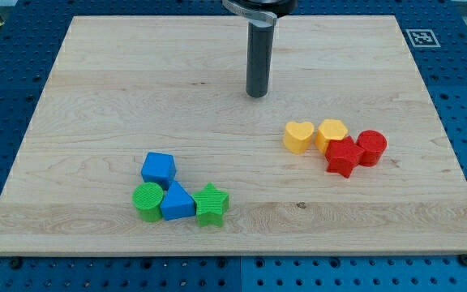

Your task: Separate yellow hexagon and yellow heart from group of blocks

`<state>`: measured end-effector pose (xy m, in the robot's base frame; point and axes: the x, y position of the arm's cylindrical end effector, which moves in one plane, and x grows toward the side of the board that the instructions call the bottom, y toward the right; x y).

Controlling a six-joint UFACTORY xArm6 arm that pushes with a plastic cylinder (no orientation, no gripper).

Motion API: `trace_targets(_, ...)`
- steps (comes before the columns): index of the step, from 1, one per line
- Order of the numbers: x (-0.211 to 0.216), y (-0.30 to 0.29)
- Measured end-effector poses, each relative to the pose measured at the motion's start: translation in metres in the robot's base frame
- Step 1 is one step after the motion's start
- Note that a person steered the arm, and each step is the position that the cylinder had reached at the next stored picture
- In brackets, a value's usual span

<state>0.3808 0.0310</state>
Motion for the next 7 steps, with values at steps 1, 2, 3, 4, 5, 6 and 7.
trace_targets(1, 0.0, 0.0)
trace_targets(2, -0.007, 0.019)
trace_targets(3, 0.0, 0.085)
trace_targets(4, 0.021, 0.154)
trace_targets(5, 0.053, 0.16)
trace_targets(6, 0.064, 0.16)
trace_targets(7, 0.087, 0.157)
